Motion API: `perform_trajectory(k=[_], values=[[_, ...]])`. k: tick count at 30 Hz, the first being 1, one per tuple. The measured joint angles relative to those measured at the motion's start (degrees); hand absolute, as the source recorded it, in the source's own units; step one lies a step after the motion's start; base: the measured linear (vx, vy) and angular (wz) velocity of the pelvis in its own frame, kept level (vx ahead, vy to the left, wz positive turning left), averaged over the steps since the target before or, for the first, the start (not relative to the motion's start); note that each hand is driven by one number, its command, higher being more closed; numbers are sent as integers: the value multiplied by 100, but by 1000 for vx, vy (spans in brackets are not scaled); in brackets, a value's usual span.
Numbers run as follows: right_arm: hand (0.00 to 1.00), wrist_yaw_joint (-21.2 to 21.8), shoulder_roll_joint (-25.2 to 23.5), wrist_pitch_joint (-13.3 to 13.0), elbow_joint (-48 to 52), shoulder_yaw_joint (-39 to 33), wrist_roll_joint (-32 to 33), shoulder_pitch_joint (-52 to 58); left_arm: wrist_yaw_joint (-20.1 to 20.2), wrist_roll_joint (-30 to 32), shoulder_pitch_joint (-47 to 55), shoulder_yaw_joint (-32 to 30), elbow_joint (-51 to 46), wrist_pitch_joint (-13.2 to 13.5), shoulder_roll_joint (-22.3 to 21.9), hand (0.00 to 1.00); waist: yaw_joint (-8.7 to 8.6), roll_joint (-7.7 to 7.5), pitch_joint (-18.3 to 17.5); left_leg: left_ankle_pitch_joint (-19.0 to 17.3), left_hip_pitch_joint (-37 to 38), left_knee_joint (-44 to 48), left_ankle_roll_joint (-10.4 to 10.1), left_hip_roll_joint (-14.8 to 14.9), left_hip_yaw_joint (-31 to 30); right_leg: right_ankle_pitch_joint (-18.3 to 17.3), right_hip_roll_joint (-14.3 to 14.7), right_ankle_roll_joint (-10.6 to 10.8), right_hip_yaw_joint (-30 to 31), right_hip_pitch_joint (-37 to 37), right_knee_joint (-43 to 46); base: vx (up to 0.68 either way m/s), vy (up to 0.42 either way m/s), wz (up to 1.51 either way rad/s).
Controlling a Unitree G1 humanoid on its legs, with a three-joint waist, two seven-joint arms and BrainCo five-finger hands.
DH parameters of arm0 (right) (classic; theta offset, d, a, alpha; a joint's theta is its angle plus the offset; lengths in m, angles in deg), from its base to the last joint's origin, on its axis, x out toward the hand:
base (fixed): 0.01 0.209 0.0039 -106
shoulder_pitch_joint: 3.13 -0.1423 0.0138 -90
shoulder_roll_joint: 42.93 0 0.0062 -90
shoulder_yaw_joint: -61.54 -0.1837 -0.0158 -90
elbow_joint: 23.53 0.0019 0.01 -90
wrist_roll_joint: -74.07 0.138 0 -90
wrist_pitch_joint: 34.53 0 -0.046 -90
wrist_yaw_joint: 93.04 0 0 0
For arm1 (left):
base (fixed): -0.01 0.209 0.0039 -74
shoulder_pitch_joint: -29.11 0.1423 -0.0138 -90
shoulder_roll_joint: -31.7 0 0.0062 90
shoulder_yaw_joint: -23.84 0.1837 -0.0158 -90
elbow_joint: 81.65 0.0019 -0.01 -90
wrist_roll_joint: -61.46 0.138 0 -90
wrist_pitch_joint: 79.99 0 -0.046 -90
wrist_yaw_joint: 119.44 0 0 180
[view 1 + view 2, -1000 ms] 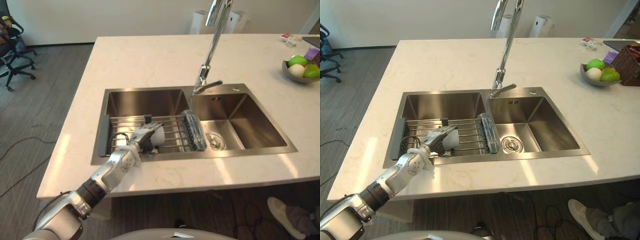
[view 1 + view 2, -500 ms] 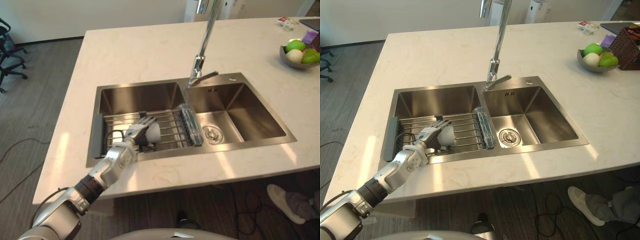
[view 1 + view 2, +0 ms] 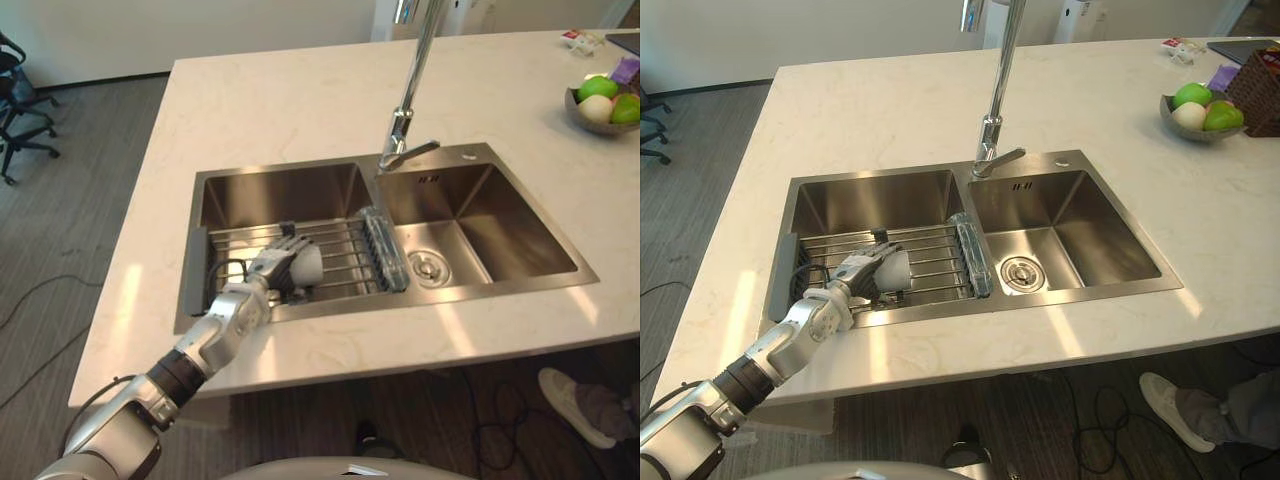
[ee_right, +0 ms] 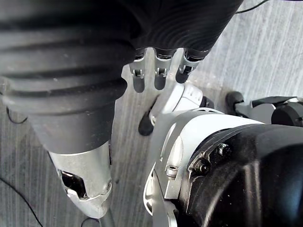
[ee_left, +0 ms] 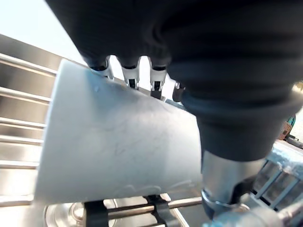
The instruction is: Walk over to the sink, pick up the cup, carry it to the dishwasher, place the cup inside the dishwasher, then close the dishwasher door
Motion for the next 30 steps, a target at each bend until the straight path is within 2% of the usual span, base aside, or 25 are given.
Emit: perform_trajectory(k=[4,11,14,18,21,27,28,30], values=[[0,4,5,2,0,23,8,0,158,383,-1,-5,1,-310,-91,0,-15,3,0,24,-8,-18,6,-4,-82,-2,1,1,-98,28,0,-7,-4,8],[0,-23,36,2,3,227,56,2,560,975,7,-126,73,-373,-155,0,-15,1,1,35,-9,-39,8,-3,-89,-3,33,-1,-97,20,0,-14,-7,1],[0,-25,36,2,0,236,63,2,631,1174,7,-128,75,-639,-285,0,-21,1,0,35,-6,-46,8,-4,-86,-3,39,-1,-89,19,0,0,0,0],[0,-39,41,3,0,444,87,2,848,1152,-67,-153,210,-1239,-345,0,-78,5,-3,34,-2,-55,8,-3,-72,-4,49,-3,-63,9,0,-2,-1,-1],[0,-122,73,7,0,493,104,7,930,901,-137,-255,474,-1435,-385,0,-75,7,-6,32,53,-87,4,-3,3,-2,63,-6,28,6,0,-4,-1,-11],[0,-127,132,15,2,660,104,40,920,750,-208,-398,769,-1463,-513,0,-81,42,-29,37,99,-111,1,-4,44,2,66,-11,54,14,0,-16,-3,-4],[0,-127,131,14,2,665,104,48,921,740,-229,-421,826,-1463,-543,100,-82,42,-29,38,101,-112,0,-5,47,3,66,-12,58,15,0,-36,-8,-1],[0,-128,131,4,3,668,108,54,941,742,-225,-494,862,-1461,-569,100,-85,41,-30,31,112,-114,-14,-4,57,6,67,-17,72,17,0,-16,-3,-1]])
